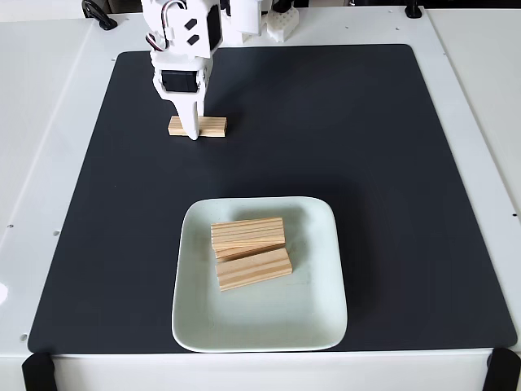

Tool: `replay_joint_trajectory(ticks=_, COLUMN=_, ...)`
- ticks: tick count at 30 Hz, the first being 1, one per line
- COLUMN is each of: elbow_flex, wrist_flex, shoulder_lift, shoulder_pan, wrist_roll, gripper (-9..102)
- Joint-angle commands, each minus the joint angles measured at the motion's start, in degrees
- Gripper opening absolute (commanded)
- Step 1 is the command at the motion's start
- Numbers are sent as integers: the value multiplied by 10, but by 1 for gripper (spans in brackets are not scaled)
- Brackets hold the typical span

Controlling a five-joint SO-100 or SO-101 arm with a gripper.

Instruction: Pick up the wooden block and place them on the plate.

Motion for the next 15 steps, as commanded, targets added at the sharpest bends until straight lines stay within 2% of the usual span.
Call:
replay_joint_trajectory(ticks=1, elbow_flex=-14, wrist_flex=4, shoulder_lift=0, shoulder_pan=2, wrist_roll=5, gripper=0)
replay_joint_trajectory(ticks=9, elbow_flex=-18, wrist_flex=3, shoulder_lift=20, shoulder_pan=-5, wrist_roll=5, gripper=0)
replay_joint_trajectory(ticks=15, elbow_flex=-19, wrist_flex=10, shoulder_lift=158, shoulder_pan=-44, wrist_roll=33, gripper=0)
